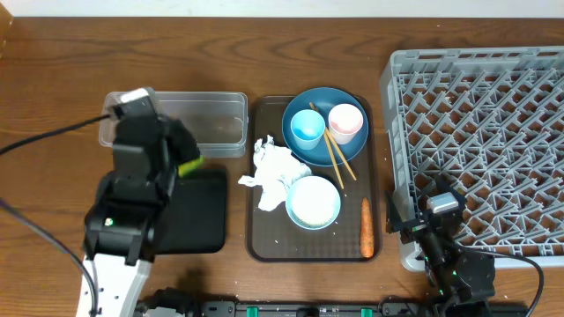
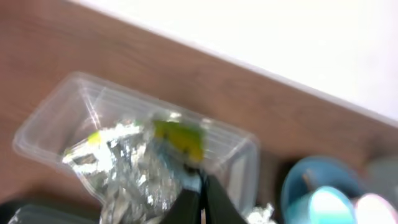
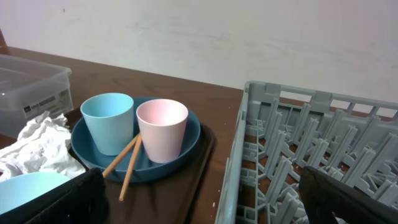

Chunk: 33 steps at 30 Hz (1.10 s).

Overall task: Sort waste into correct bins and load items into the dishwasher rack
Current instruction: 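Lift the foil and wrapper and drop them into the clear bin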

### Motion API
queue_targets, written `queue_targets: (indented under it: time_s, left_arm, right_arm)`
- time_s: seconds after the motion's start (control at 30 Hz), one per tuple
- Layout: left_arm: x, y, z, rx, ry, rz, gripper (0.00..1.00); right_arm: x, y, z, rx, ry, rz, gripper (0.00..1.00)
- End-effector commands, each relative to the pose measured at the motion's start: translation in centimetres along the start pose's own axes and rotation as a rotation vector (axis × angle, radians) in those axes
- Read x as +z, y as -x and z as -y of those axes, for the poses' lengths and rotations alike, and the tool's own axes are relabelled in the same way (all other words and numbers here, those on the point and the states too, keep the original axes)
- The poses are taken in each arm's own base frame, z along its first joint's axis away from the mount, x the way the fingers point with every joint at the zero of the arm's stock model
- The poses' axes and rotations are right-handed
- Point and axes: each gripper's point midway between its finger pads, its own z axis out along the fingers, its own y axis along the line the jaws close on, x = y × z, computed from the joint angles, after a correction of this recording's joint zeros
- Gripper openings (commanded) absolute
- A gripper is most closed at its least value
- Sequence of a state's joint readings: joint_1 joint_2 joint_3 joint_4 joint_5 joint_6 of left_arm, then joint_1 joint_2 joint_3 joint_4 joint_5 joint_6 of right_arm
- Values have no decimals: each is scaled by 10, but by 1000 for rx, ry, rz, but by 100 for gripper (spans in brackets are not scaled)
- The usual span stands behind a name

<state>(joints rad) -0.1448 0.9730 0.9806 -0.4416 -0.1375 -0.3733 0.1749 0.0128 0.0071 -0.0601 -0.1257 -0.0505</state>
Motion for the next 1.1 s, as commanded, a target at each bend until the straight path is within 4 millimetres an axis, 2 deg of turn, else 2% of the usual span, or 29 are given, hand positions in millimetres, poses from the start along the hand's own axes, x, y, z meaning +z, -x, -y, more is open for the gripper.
queue_targets:
  time_s: [0.0, 0.13, 0.23, 0.33, 0.43, 0.5, 0.53, 0.6, 0.63, 0.67, 0.8, 0.9, 0.97, 1.07]
  left_arm:
    - [17, 9, 4, -12, 4, 29, 6]
    - [61, 1, 9, -6, 18, 2, 6]
    - [102, -15, 9, 1, 40, -38, 5]
    - [134, -33, 1, 3, 70, -76, 6]
    - [155, -52, -10, 7, 106, -127, 6]
    - [159, -61, -15, 12, 122, -158, 7]
    - [159, -65, -17, 15, 128, -171, 17]
    - [157, -66, -17, 16, 130, -176, 55]
    - [156, -64, -16, 15, 125, -173, 68]
    - [154, -61, -15, 14, 118, -167, 76]
    - [136, -40, -5, 1, 72, -114, 86]
    - [111, -27, 17, -10, -47, -110, 88]
    - [86, -29, 35, -9, -144, -154, 91]
    - [45, -49, 52, 20, -211, -243, 91]
  right_arm:
    - [0, -1, 1, 13, -4, -1, 99]
    - [0, -1, 1, 13, -4, -1, 99]
    - [0, -1, 1, 13, -4, -1, 99]
    - [0, -1, 1, 13, -4, -1, 99]
    - [0, -1, 1, 13, -4, -1, 99]
    - [0, -1, 1, 13, -4, -1, 99]
    - [0, -1, 1, 13, -4, -1, 99]
    - [0, -1, 1, 13, -4, -1, 99]
    - [0, -1, 1, 13, -4, -1, 99]
    - [0, -1, 1, 13, -4, -1, 99]
    - [0, -1, 1, 13, -4, -1, 99]
    - [0, -1, 1, 13, -4, -1, 99]
    - [0, -1, 1, 13, -4, -1, 99]
    - [0, -1, 1, 13, -4, -1, 99]
